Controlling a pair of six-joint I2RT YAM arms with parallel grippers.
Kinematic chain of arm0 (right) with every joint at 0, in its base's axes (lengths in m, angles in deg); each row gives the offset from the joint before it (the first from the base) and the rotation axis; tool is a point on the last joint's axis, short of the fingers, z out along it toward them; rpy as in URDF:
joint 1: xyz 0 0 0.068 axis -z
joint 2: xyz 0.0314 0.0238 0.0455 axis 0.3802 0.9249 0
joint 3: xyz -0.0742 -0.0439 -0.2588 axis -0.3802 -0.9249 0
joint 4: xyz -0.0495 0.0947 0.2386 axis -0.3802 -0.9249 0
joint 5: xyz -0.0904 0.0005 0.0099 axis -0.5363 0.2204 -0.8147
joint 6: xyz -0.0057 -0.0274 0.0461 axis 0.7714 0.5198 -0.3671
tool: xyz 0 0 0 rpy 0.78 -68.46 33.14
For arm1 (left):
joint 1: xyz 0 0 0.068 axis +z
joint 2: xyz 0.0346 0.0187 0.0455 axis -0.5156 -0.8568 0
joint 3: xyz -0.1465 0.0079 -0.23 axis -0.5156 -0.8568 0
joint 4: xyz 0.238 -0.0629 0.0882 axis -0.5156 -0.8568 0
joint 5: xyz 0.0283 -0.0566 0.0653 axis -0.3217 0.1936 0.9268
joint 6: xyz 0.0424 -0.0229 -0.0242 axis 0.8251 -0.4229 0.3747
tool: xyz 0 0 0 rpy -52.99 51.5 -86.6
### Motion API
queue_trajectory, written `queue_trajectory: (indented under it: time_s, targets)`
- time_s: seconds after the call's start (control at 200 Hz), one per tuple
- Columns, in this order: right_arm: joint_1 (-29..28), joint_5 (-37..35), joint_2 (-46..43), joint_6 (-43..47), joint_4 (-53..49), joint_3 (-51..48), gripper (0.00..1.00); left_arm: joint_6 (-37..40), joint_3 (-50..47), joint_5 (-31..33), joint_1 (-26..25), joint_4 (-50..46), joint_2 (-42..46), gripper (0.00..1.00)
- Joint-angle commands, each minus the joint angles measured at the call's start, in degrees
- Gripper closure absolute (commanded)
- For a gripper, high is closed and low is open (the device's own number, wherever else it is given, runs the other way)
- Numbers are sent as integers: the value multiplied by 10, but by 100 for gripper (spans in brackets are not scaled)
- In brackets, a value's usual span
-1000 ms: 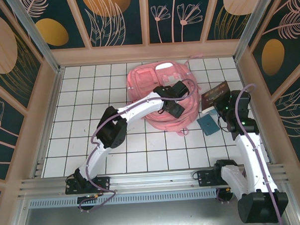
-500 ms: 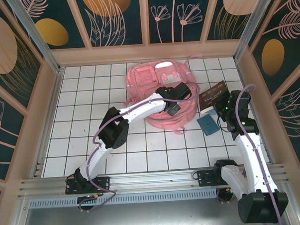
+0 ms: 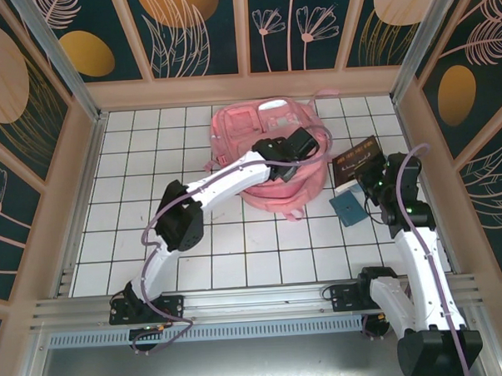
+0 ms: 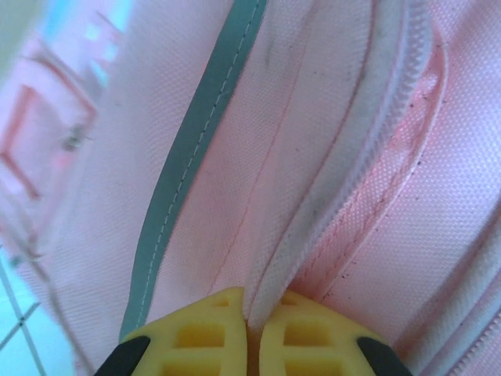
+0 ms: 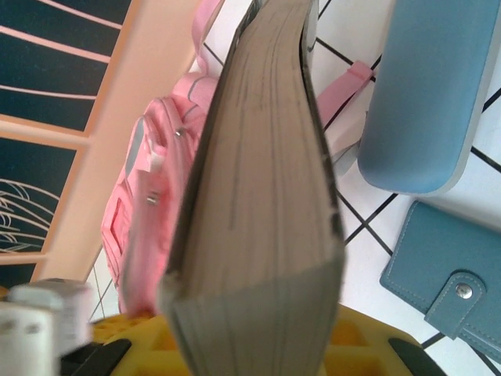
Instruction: Pack the student bag
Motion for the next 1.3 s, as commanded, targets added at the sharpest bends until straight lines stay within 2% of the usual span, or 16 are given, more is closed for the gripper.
queue_trajectory:
  time_s: [0.0,0.08,0.205,0.28,0.395,0.566,0.666,0.781,0.931,1.041,1.186,1.291]
  targets:
    - [4,41,-23,15,20,30,94,-10,-13,91,10,104,92,97]
    - [3,90,-29,25,40,26,94,-9,-23,103,9,145,114,97]
    - [-3,241,-24,0,146,-3,93,-12,-17,123,9,192,122,97]
    - [-13,263,-21,-37,189,-22,93,-19,-15,151,10,226,125,97]
    - [-37,250,-19,-57,217,-39,93,-17,-20,149,10,276,135,97]
    - [-80,243,1,-100,288,-74,93,-17,2,142,9,279,129,97]
    - [-125,207,33,-122,343,-95,93,-21,6,136,10,277,127,97]
    - [-168,159,78,-139,450,-119,93,-26,7,132,9,272,128,97]
    - [-182,125,152,-172,605,-134,94,-27,8,131,10,266,132,97]
    - [-191,84,205,-176,678,-130,94,-30,5,132,9,259,138,97]
    - [-202,39,285,-173,721,-104,94,-37,-4,129,10,255,145,96]
    - [-205,9,360,-155,706,-60,95,-43,-5,118,10,253,146,96]
